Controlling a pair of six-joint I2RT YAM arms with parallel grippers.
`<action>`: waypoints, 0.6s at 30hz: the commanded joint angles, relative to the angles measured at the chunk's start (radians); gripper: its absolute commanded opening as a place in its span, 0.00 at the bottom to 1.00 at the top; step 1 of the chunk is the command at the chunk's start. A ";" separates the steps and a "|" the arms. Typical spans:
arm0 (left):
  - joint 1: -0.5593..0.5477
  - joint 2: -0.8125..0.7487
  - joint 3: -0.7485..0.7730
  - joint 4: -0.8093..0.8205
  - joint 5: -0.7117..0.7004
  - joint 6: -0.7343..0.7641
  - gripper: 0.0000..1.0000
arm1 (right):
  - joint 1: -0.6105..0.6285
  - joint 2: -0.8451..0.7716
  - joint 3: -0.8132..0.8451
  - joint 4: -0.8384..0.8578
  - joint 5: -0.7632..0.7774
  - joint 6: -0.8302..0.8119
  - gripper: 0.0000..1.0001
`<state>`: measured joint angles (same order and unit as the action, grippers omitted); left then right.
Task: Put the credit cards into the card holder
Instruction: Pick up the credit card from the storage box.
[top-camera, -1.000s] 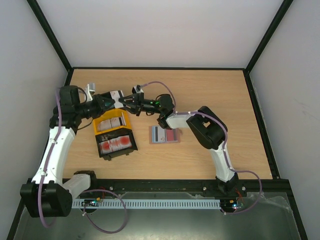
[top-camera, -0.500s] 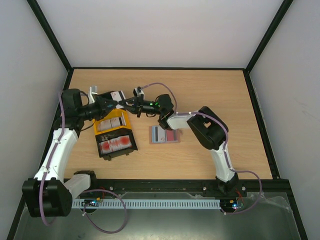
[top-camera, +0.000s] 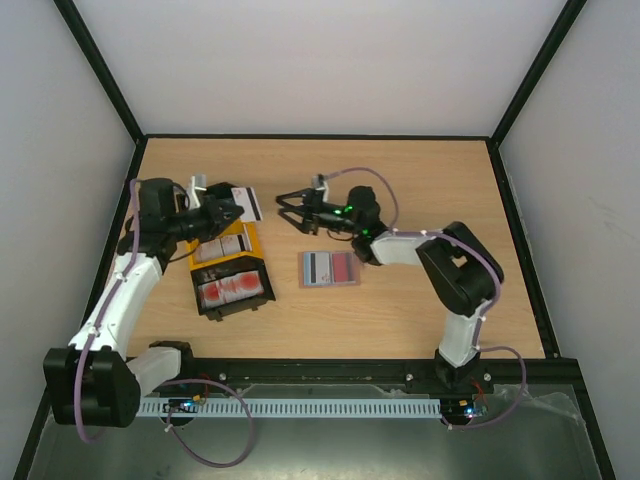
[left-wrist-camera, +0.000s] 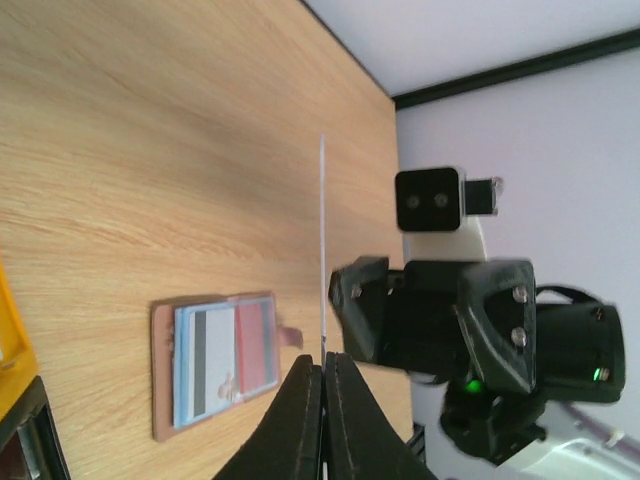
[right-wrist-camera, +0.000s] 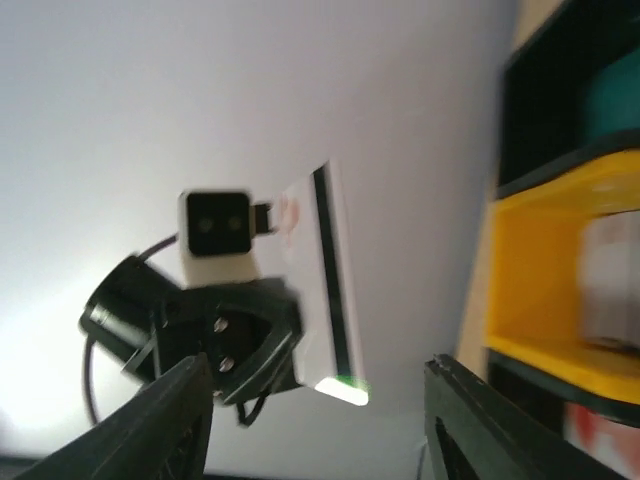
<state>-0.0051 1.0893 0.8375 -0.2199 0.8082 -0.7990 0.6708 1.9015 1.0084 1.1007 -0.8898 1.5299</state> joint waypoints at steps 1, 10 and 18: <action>-0.112 0.051 0.015 -0.035 -0.101 0.067 0.03 | -0.097 -0.146 -0.153 -0.262 0.049 -0.226 0.59; -0.455 0.204 0.003 0.115 -0.361 0.019 0.03 | -0.145 -0.482 -0.231 -1.105 0.589 -0.803 0.65; -0.675 0.449 -0.019 0.383 -0.448 -0.065 0.03 | -0.143 -0.671 -0.335 -1.278 0.846 -0.869 0.66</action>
<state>-0.6155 1.4254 0.8326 0.0013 0.4362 -0.8181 0.5232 1.3075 0.7090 0.0036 -0.2489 0.7589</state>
